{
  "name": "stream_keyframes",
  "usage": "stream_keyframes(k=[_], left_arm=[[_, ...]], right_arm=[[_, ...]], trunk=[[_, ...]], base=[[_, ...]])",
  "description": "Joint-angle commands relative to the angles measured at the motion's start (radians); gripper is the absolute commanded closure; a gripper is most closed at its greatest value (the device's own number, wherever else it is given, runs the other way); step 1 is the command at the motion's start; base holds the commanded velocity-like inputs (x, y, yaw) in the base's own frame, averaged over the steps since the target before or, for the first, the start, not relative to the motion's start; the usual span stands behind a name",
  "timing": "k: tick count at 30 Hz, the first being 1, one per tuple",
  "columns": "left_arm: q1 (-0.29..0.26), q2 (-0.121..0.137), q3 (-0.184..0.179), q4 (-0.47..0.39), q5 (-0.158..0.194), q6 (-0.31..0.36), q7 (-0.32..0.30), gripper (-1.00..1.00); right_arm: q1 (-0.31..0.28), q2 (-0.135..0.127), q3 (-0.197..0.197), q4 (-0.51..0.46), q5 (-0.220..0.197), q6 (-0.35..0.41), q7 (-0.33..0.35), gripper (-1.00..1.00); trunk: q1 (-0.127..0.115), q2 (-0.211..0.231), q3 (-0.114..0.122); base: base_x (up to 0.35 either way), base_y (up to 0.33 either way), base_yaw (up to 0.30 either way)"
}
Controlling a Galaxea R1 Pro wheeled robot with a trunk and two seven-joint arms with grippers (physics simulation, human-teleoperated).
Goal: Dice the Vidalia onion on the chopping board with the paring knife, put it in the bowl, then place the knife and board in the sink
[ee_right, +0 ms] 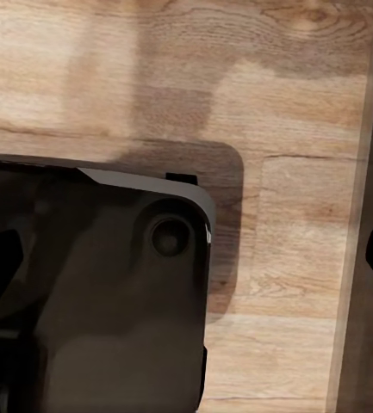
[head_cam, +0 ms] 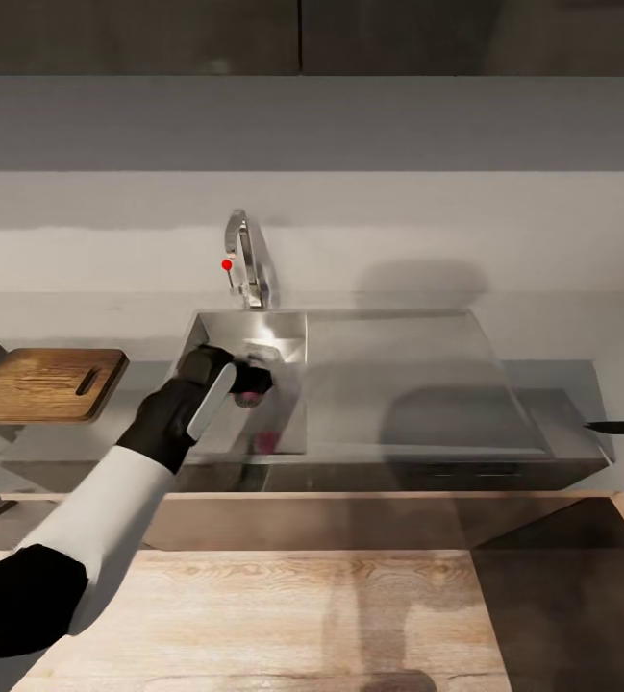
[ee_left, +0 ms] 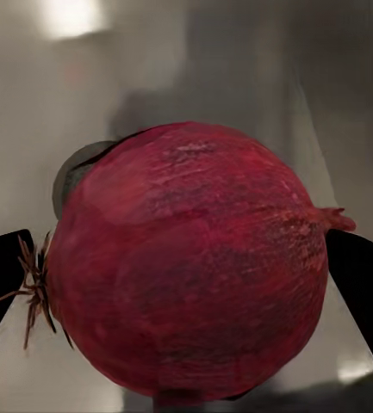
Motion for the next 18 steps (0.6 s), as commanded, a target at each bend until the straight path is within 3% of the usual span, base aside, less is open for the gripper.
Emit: stream_keyframes(k=[1, 3, 4, 11, 18], left_arm=[[0.02, 0.011, -0.001, -0.057, 0.011, 0.003, 0.01, 1.0], [0.058, 0.031, -0.001, -0.158, 0.011, 0.004, 0.01, 1.0], [0.093, 0.06, -0.001, -0.255, 0.011, 0.004, 0.01, 1.0], [0.139, 0.137, -0.001, -0.418, 0.015, 0.006, 0.009, 1.0], [0.188, 0.152, 0.0, -0.517, 0.015, 0.007, 0.009, 1.0]], right_arm=[[0.0, 0.0, 0.009, 0.0, -0.01, -0.003, -0.003, -1.0], [0.0, -0.001, 0.009, 0.0, -0.01, -0.003, -0.003, -1.0], [0.0, -0.002, 0.009, 0.0, -0.01, -0.003, -0.003, -1.0], [0.0, -0.002, 0.009, 0.0, -0.01, -0.003, -0.003, -1.0], [0.0, -0.001, 0.009, 0.0, -0.01, -0.003, -0.003, -1.0]], trunk=[[0.001, -0.002, -0.001], [0.001, -0.002, -0.001], [0.001, -0.002, -0.001], [0.001, -0.002, -0.001], [0.001, -0.002, -0.001]], base=[[0.0, 0.0, 0.0], [0.0, 0.0, 0.0], [0.0, 0.0, 0.0], [0.0, 0.0, 0.0], [-0.008, 0.111, 0.0]])
